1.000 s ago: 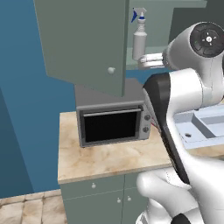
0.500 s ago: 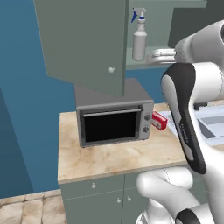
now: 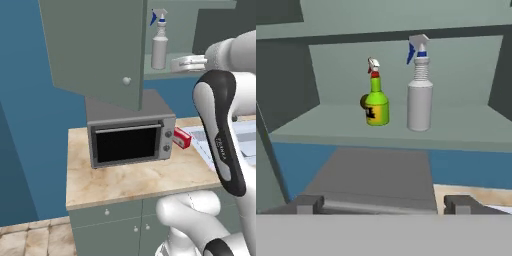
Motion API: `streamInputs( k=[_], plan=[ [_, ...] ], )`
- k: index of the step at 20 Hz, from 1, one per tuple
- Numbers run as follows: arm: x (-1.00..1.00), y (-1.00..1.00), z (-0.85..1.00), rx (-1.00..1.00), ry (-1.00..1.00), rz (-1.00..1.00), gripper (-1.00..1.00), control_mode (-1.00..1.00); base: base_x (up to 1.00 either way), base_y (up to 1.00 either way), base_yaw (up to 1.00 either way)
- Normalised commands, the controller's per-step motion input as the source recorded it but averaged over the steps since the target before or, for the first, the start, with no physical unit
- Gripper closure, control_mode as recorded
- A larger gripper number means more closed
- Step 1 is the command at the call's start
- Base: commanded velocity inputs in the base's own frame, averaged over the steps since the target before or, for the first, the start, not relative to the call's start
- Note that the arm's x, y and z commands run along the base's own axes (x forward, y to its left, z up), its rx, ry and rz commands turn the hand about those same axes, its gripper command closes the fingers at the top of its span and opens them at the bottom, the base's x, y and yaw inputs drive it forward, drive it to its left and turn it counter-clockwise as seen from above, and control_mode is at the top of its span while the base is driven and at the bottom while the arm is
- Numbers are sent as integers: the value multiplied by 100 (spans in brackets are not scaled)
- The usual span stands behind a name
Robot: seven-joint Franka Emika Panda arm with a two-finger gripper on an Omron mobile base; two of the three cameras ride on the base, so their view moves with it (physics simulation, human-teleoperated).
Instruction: Pick the spray and spray from the cabinet and place them on the counter.
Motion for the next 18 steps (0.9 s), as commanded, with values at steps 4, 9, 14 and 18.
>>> streamInputs(
  k=[4, 9, 14, 18],
  plan=[
    [1, -1, 0, 0, -27, 21, -100, -100, 0, 0, 0],
    [3, -2, -3, 3, -29, 24, -100, -100, 0, 0, 0],
    [5, 0, -10, 2, -28, 23, -100, -100, 0, 0, 0],
    [0, 0, -13, 1, -30, 20, -100, -100, 0, 0, 0]
  ],
)
